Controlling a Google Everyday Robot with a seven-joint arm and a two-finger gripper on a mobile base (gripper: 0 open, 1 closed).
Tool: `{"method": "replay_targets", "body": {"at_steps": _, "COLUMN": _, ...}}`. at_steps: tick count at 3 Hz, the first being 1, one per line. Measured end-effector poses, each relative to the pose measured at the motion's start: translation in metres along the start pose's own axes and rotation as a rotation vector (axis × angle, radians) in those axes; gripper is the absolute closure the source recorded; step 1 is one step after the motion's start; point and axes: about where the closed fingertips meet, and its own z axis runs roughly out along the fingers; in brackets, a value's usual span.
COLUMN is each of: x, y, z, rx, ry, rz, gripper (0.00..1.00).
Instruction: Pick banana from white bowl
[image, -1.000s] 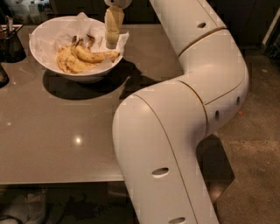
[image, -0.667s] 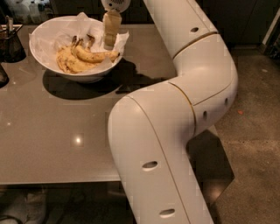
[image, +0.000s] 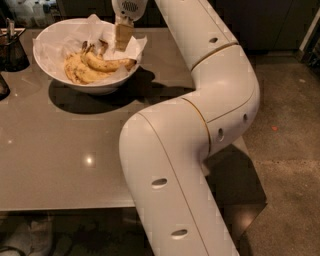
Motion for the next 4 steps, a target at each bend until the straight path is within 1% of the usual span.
{"method": "replay_targets", "body": {"at_steps": 2, "x": 0.000, "y": 0.002, "z": 0.022, "rx": -0.035, "ry": 0.004, "rz": 0.016, "gripper": 0.48}}
{"method": "replay_targets", "body": {"at_steps": 4, "x": -0.004, "y": 0.005, "z": 0.047, "rx": -0.071, "ry": 0.040, "rz": 0.011, "gripper": 0.49}}
